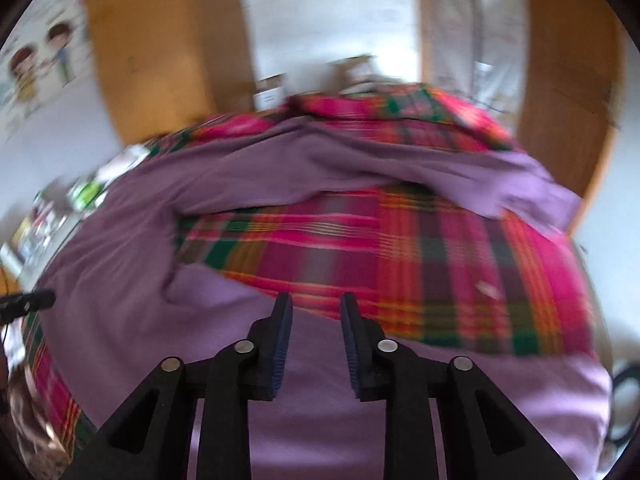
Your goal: Fold clothes
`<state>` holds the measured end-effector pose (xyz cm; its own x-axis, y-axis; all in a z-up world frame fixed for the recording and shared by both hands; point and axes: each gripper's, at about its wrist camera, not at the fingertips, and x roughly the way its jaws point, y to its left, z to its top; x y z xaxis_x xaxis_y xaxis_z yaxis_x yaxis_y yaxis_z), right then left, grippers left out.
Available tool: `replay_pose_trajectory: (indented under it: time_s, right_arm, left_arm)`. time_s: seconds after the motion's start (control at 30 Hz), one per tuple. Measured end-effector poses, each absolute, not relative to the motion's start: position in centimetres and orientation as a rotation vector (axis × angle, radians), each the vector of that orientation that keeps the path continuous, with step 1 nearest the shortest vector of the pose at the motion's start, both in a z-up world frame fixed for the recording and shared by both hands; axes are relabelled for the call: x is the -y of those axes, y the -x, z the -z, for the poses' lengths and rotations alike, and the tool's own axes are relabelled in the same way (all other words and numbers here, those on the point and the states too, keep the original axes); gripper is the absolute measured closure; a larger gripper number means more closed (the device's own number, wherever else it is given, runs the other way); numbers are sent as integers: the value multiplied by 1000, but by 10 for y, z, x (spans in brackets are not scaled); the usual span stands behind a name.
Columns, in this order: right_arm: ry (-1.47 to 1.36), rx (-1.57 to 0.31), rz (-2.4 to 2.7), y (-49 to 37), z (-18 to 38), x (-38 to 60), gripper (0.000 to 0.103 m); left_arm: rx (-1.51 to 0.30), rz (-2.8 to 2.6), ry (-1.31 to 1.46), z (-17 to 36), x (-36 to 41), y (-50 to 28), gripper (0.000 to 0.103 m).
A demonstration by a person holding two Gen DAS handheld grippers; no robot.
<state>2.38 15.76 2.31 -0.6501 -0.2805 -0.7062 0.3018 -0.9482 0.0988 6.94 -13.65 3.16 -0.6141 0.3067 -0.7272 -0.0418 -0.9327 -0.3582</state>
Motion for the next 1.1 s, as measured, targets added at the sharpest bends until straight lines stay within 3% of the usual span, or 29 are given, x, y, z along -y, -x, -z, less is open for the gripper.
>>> replay_pose_trajectory:
  time_s: [0.17,0.23,0.47,0.5,0.53,0.57,1.1]
  right_arm:
    - [-1106,-147,2427,-3,-12,-104,72]
    - [-1135,-178,2367,4,-4,-87,65]
    - [-1155,-243,2294,11,8,-67,64]
    - [-1155,-249,2286,12,9,-66,70]
    - [-1155,-255,2277,12,10,-64,88]
    - [-1145,-275,2277,12,9,-62,97]
    - [-1220,-329,2402,22,4,-73,99]
  left_arm:
    - [525,-2661,1310,-22,163,-68,89]
    - [550,-2669,1327,-18,173,-69,89]
    - [644,-2686,1384,-7,201,-71,89]
    - [648,-2690,1390,-6,204,-70,89]
    - [653,-2692,1396,-5,207,-69,89]
    - [662,-2694,1401,-4,209,-69,89]
    - [764,-2653,1368,2,230,-72,89]
